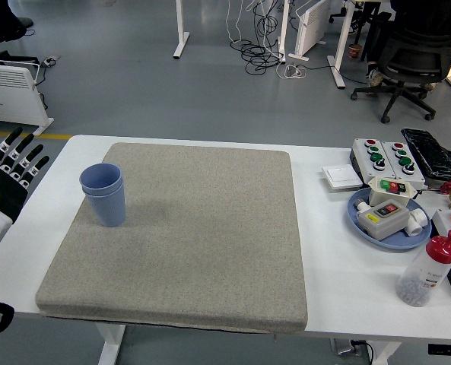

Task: Push cup pick cup insert cup

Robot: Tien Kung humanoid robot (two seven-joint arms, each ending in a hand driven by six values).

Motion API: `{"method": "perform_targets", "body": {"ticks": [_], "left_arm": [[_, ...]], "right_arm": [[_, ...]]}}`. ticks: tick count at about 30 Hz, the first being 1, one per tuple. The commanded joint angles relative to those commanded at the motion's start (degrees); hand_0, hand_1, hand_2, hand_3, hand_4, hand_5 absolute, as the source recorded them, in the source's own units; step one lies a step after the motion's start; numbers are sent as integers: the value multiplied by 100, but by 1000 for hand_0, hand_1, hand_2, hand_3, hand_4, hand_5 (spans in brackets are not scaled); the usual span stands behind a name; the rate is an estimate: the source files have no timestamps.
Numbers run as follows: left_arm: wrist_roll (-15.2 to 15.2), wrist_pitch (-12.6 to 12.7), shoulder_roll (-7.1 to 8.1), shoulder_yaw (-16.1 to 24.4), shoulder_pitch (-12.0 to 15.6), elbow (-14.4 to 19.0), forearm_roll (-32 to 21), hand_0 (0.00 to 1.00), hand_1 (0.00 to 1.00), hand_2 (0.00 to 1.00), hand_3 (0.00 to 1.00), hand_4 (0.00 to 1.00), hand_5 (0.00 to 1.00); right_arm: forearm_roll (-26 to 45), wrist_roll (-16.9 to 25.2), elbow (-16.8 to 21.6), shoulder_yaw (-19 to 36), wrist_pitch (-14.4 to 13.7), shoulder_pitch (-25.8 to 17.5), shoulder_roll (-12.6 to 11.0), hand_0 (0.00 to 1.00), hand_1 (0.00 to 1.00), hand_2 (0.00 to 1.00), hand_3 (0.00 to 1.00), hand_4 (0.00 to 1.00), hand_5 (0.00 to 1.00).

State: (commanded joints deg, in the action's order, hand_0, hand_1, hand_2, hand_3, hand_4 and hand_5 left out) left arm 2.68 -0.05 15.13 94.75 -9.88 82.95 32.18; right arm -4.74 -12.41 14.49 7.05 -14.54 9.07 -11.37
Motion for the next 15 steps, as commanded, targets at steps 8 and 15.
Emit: {"method": "perform_targets", "body": {"ticks": [8,15], "left_arm": [[-108,-155,-205,164,490,36,300,880,896,924,896,623,998],[-110,-167,-155,176,640,34,424,883,900,928,894,620,998]], "right_arm": [[-26,0,1,23,-14,-38,10,689,620,625,544,93,473],[-161,-39,1,103,-9,-65,23,690,620,625,544,93,473]]}}
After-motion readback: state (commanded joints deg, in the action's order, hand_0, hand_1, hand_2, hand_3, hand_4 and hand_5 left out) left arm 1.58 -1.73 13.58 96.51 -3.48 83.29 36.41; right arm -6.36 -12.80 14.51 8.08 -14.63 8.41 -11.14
